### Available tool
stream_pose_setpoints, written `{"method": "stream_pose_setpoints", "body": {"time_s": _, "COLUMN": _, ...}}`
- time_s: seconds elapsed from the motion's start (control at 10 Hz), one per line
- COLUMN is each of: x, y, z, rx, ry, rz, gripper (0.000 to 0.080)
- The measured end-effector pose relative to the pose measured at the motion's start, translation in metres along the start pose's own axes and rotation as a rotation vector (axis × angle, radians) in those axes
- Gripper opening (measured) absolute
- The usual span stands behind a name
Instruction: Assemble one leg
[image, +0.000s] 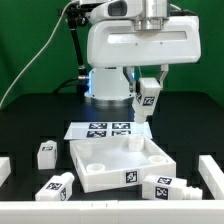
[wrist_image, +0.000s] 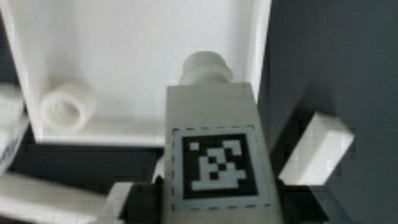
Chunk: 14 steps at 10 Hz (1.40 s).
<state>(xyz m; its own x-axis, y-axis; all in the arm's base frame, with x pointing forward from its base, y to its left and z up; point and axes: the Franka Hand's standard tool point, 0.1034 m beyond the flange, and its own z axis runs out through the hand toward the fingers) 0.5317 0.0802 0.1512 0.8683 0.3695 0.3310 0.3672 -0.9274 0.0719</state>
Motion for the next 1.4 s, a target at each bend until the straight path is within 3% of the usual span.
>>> {"method": "stream_pose_setpoints", "body": {"time_s": 0.1, "x": -0.010, "y": 0.001, "z": 0.003, "rx": -0.001, "ry": 0.008, "rz": 0.008, "gripper": 0.0284}}
{"method": "stream_pose_setpoints", "body": {"time_s": 0.3, "x": -0.008, "y": 0.001, "z": 0.003, "rx": 0.003, "ry": -0.008, "rz": 0.005, "gripper": 0.0284}}
{"method": "stream_pose_setpoints", "body": {"time_s": 0.5, "x": -0.008, "y": 0.010, "z": 0.019, "rx": 0.022, "ry": -0.046, "rz": 0.060, "gripper": 0.0284}}
{"method": "stream_pose_setpoints", "body": {"time_s": 0.8, "x": 0.034, "y": 0.013, "z": 0.044, "rx": 0.036, "ry": -0.015, "rz": 0.076, "gripper": 0.0284}}
{"method": "stream_pose_setpoints", "body": {"time_s": 0.9, "x": 0.039, "y": 0.012, "z": 0.043, "rx": 0.037, "ry": -0.009, "rz": 0.076, "gripper": 0.0284}}
{"method": "stream_pose_setpoints", "body": {"time_s": 1.3, "x": 0.035, "y": 0.011, "z": 0.045, "rx": 0.036, "ry": -0.006, "rz": 0.075, "gripper": 0.0284}}
{"method": "stream_pose_setpoints", "body": {"time_s": 1.4, "x": 0.025, "y": 0.006, "z": 0.047, "rx": 0.037, "ry": -0.007, "rz": 0.072, "gripper": 0.0284}}
